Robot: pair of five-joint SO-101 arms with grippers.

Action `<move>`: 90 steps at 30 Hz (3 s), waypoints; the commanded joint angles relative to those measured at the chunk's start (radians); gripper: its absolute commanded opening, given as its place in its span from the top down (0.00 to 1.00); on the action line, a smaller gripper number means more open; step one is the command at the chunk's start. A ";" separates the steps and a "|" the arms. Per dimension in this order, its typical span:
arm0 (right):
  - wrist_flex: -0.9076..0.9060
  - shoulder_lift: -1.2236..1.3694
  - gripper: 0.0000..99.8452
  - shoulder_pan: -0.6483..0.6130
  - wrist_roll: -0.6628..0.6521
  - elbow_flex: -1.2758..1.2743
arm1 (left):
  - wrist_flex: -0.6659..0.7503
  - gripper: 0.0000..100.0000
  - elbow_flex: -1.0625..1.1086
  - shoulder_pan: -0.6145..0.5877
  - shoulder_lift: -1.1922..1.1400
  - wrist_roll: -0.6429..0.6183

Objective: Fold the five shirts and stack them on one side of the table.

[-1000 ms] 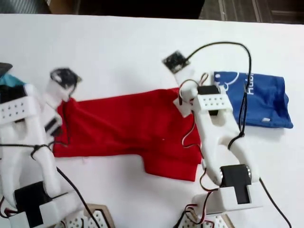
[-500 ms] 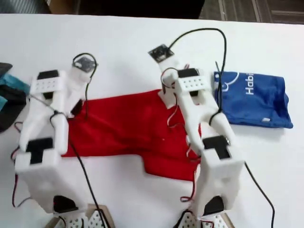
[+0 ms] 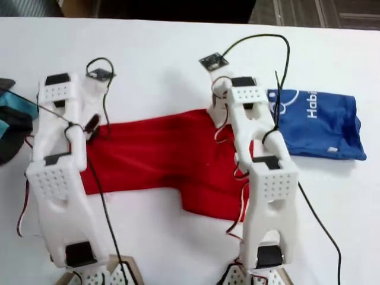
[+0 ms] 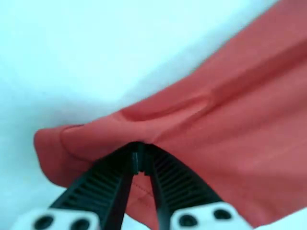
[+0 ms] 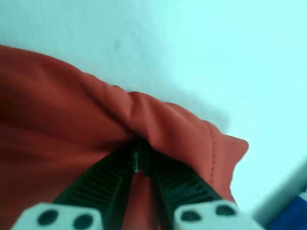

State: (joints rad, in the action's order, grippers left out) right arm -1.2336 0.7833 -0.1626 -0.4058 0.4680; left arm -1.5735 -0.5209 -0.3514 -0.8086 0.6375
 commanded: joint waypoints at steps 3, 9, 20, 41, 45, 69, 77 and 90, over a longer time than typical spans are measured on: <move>-0.056 0.076 0.98 0.036 0.005 0.232 | -0.109 0.97 -0.367 -0.018 -0.176 -0.008; -0.128 0.196 0.98 -0.013 0.005 0.445 | -0.204 0.97 -0.673 0.031 -0.354 -0.018; -0.475 0.225 0.98 -0.021 0.008 0.916 | -0.213 0.97 -0.789 0.011 -0.241 -0.063; -0.357 -0.254 0.98 -0.133 0.003 0.080 | 0.328 0.97 0.776 0.008 0.578 0.074; -0.268 -0.288 0.98 -0.142 0.003 -0.124 | 0.405 0.97 0.858 -0.002 0.562 0.026; 0.102 -0.897 0.98 -0.252 0.003 -1.065 | 0.439 0.97 0.877 -0.011 0.534 -0.051; 0.306 -0.954 0.98 -0.188 0.011 -0.994 | 0.439 0.97 0.877 -0.009 0.534 -0.051; 0.185 -0.693 0.98 -0.249 0.011 -0.973 | 0.439 0.97 0.878 -0.009 0.534 -0.051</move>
State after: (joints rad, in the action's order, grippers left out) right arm -0.9682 0.0974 -0.3744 -0.3997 -0.5386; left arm -1.1546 0.3537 -0.3437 -0.2746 0.5946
